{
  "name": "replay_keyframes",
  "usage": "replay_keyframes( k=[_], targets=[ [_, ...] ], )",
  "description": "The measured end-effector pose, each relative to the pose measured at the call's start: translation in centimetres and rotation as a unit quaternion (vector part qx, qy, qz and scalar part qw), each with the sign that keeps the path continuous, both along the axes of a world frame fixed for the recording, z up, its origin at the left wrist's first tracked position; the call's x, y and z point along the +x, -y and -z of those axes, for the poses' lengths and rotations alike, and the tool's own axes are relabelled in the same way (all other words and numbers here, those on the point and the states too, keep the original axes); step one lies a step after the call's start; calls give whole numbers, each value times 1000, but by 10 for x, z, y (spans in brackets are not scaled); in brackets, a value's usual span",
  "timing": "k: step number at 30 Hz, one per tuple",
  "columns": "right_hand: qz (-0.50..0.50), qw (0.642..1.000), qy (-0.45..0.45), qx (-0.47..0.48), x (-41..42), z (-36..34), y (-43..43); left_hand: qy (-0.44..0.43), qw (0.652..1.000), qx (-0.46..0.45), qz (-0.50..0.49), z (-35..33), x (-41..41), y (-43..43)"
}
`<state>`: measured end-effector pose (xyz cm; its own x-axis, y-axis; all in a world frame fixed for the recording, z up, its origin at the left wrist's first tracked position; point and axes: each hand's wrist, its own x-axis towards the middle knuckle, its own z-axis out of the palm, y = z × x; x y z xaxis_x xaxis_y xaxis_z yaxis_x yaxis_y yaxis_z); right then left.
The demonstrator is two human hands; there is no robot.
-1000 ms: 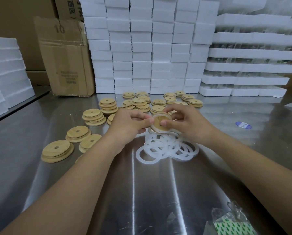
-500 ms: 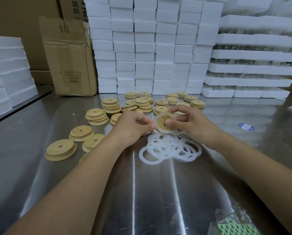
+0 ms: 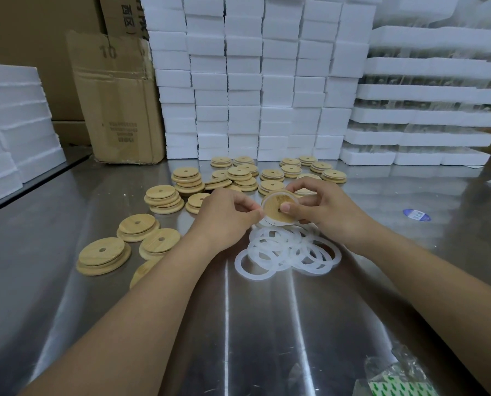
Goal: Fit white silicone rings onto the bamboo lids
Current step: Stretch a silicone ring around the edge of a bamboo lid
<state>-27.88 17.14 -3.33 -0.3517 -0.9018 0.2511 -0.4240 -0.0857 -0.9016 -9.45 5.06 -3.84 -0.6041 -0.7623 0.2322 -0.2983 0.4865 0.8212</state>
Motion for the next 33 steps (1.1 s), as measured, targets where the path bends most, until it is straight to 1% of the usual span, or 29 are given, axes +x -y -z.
replay_keyframes(
  k=[3, 5, 8, 10, 12, 14, 17, 21, 24, 27, 30, 31, 33],
  targets=[
    [3, 1000, 0, -6, 1, 0, 1, -6, 1000, -1, -6, 0, -1, 1],
    [10, 1000, 5, -17, 1, 0, 1, 0, 1000, -18, -4, 0, -1, 1],
    [16, 999, 42, -30, 1, 0, 3, 8, 999, -42, 9, -3, 1, 2],
    [18, 998, 59, -29, 1, 1, 3, -1, 999, -41, 16, -5, 2, 3],
    [20, 997, 68, -31, 1, 1, 3, -30, 999, -19, 19, -5, 2, 2],
    [22, 997, 62, -37, 2, -1, 3, -57, 998, 21, 13, -6, 2, 0],
    [22, 998, 39, -49, 4, -2, 3, -60, 997, 53, -7, -7, 0, -2],
    [21, 999, 4, -49, 8, -2, 4, -20, 998, 51, -21, -5, -2, -4],
    [31, 998, -5, -56, 9, -6, 3, -21, 999, 33, -8, -4, 0, -3],
    [56, 995, 28, -73, 8, -10, 3, -15, 999, 26, 19, -7, 2, -2],
    [76, 992, 75, -70, 8, -10, 3, -23, 1000, -1, 19, -7, 0, -5],
    [75, 992, 80, -66, 7, -9, 3, -35, 999, -1, 17, -7, 0, -7],
    [67, 993, 81, -60, 7, -11, 2, -65, 997, 32, 15, -7, -2, -12]
  ],
)
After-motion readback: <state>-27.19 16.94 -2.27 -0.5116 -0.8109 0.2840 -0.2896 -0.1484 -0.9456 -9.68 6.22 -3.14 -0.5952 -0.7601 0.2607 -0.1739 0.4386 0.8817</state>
